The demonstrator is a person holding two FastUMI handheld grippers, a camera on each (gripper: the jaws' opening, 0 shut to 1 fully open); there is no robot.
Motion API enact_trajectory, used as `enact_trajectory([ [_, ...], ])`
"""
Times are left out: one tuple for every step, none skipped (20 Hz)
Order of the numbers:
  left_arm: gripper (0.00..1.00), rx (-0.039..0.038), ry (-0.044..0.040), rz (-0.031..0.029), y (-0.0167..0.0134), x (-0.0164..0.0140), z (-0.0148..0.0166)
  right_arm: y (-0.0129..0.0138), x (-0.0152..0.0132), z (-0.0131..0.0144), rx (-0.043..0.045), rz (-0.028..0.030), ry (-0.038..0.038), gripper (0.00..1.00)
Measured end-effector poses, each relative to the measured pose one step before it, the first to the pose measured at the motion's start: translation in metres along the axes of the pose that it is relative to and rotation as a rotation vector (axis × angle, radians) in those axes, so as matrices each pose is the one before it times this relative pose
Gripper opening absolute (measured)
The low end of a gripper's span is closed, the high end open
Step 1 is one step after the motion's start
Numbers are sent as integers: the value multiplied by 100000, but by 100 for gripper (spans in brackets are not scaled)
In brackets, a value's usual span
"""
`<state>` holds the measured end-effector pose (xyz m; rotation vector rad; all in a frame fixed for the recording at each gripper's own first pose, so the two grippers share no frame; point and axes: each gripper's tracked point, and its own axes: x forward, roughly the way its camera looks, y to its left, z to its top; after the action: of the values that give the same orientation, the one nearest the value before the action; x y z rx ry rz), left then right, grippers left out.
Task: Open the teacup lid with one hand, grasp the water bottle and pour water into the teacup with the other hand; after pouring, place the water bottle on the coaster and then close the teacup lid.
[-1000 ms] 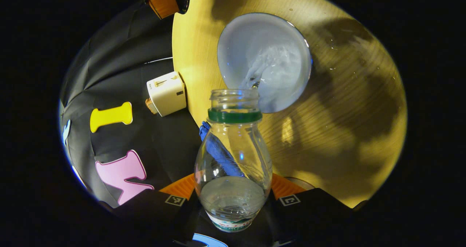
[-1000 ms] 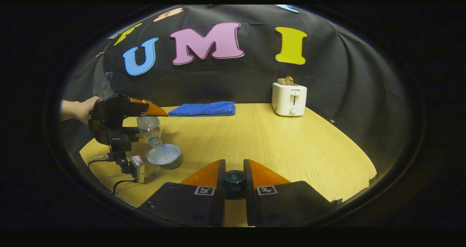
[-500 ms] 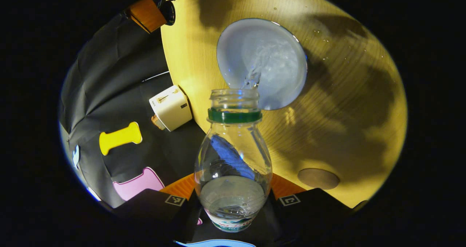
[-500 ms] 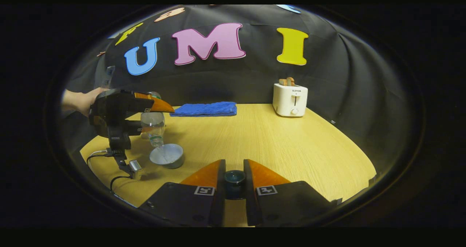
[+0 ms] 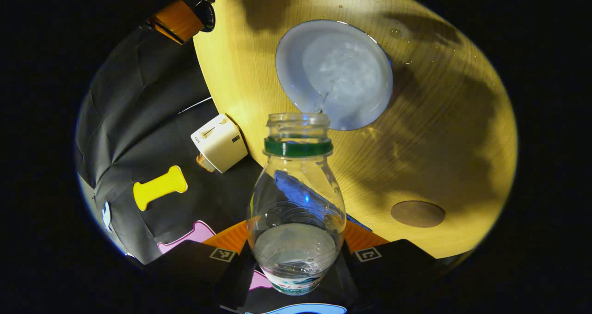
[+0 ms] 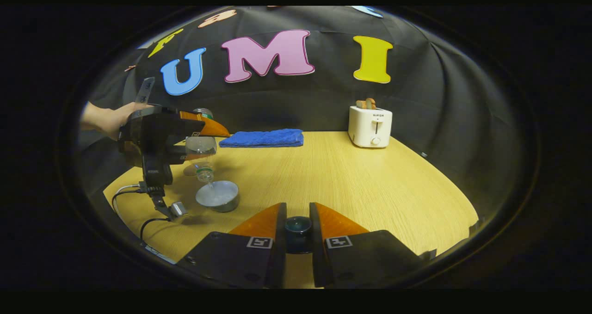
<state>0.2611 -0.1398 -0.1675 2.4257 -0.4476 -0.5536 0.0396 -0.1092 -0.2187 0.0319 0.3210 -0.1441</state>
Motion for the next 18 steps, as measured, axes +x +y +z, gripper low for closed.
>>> enact_trajectory([
  [77,828,-71,324,7,-58,173,-1,-3,111,-44,21,-161,26],
  [78,688,-146,130,27,20,124,-27,-33,34,-70,-41,-241,24],
  [77,429,-142,53,121,126,21,14,87,116,-59,9,-273,22],
  [77,67,-51,-385,-142,-51,56,77,-63,128,-12,25,-81,22],
  [77,350,-71,157,181,83,-142,57,71,59,114,146,-130,23],
  [77,696,-102,213,172,16,-131,95,-29,73,56,124,-62,24],
  [78,187,-217,350,119,50,-374,75,23,7,-20,85,-16,25],
  [78,-80,-121,-99,-46,95,-137,42,23,166,69,-162,-539,26],
  [78,226,-88,-165,141,-16,-57,93,57,211,28,50,-580,27],
  [78,541,-132,-50,-52,5,51,89,30,20,-160,8,-159,27],
  [78,593,-113,-114,-91,-19,-1,-26,53,15,-141,-81,-96,28],
  [78,318,-236,133,-36,-31,104,48,74,87,58,80,-80,28],
  [78,65,-337,-256,-16,64,0,22,142,77,100,47,86,28],
  [78,291,-224,-207,-16,-36,44,53,38,-131,21,55,321,29],
  [78,768,-137,79,226,-28,-42,-17,123,18,53,-4,96,29],
  [78,644,-22,-110,19,1,-43,74,89,25,25,14,-50,29],
  [78,712,-157,-23,-51,61,33,-15,112,123,-14,-35,-119,30],
  [78,1139,104,-225,-119,-79,36,42,88,-101,24,4,28,30],
])
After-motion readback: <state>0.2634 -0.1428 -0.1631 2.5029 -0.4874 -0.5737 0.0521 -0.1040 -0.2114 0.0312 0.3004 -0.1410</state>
